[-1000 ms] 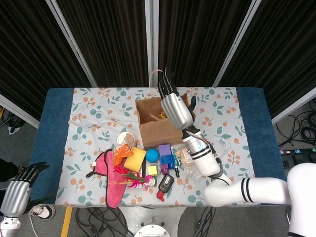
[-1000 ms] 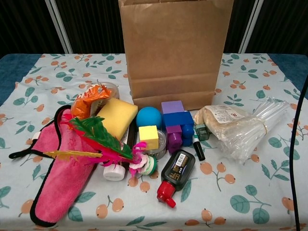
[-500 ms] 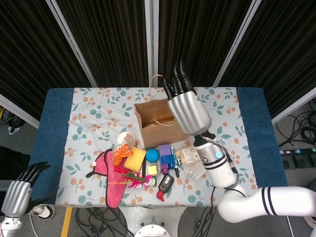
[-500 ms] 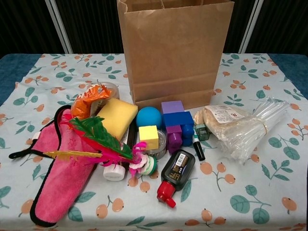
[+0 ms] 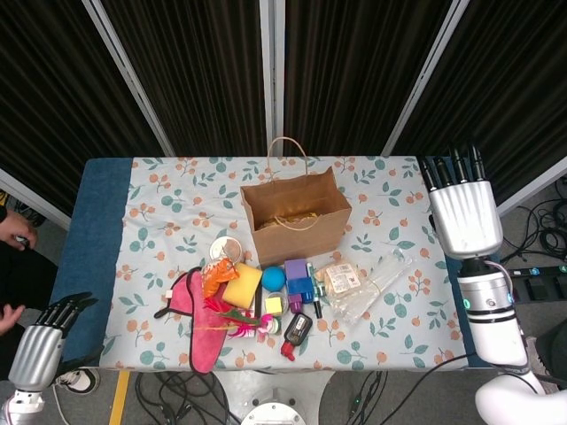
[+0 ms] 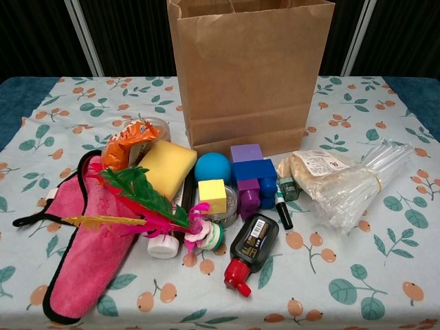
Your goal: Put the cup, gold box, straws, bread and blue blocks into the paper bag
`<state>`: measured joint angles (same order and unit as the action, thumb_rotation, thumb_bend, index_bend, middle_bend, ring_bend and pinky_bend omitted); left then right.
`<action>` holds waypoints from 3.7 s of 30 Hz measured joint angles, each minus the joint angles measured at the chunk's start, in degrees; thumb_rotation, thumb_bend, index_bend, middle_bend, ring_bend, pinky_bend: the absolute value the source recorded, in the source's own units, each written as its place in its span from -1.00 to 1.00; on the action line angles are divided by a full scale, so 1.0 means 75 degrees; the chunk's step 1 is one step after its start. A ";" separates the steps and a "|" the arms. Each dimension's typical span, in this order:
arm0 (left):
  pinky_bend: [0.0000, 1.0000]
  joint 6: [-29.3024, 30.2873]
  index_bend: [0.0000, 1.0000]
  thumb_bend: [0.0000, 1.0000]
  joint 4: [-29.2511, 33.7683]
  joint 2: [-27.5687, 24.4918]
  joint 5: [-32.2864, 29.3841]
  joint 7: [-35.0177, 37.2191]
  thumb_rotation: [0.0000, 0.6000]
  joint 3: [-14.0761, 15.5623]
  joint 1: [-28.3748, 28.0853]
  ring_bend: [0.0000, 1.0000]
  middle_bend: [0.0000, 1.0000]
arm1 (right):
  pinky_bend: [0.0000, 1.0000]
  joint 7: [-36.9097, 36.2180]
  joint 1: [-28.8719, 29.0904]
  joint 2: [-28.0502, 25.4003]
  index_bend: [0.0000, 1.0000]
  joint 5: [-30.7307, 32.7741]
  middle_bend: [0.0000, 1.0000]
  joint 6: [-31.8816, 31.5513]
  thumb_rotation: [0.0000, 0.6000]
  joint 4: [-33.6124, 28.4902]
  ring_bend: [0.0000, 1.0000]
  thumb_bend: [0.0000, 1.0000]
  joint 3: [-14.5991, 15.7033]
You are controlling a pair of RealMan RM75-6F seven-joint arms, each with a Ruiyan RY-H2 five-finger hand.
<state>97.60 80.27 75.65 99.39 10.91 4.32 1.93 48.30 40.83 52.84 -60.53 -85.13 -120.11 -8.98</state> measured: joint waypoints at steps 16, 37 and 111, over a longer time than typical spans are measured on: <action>-0.48 0.0045 -0.41 -0.66 -0.0175 0.0097 0.0096 -0.0242 1.00 0.0034 0.0003 -0.57 -0.37 | -1.00 -0.7165 -0.1662 0.1796 -0.67 -0.3922 -0.46 0.2185 1.00 0.5029 -0.83 -1.00 0.1912; -0.48 0.0210 -0.41 -0.66 -0.0562 0.0227 0.0229 -0.0409 1.00 0.0023 -0.0009 -0.57 -0.37 | -1.00 -0.7331 -0.1286 0.3528 -0.66 -0.4464 -0.58 0.3092 1.00 0.6990 -0.97 -1.00 0.1670; -0.48 0.0322 -0.41 -0.66 -0.0562 0.0200 0.0124 -0.0077 1.00 -0.0008 -0.0030 -0.57 -0.37 | -0.54 0.1666 0.0681 0.0808 0.24 -0.1837 -0.02 0.1336 1.00 0.1604 -0.30 -0.59 -0.2057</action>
<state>100.01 76.06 77.15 100.32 10.34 4.25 1.70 60.79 45.94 58.91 -74.31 -75.11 -108.07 -24.41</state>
